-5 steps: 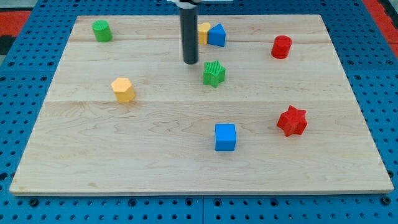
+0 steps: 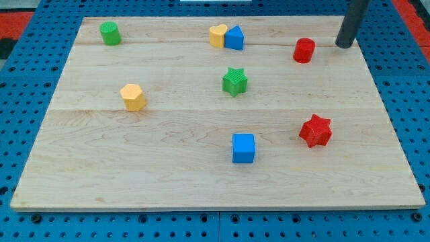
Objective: Slide the red circle to the center left
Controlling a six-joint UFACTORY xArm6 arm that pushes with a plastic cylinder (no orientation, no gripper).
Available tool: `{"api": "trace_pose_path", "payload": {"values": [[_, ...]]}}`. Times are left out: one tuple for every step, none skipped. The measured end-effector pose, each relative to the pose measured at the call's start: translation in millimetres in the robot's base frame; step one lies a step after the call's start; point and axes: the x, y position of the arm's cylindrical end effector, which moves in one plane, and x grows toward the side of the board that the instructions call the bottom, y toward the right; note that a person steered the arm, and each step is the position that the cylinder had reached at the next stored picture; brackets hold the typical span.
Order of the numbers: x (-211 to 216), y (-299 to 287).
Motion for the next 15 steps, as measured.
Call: {"api": "trace_pose_path", "payload": {"values": [[7, -48], [22, -102], [49, -142], [78, -132], [91, -144], [70, -157], [55, -176], [55, -223], [53, -272], [39, -291], [35, -287], [24, -296], [29, -335], [45, -375], [71, -362]]}}
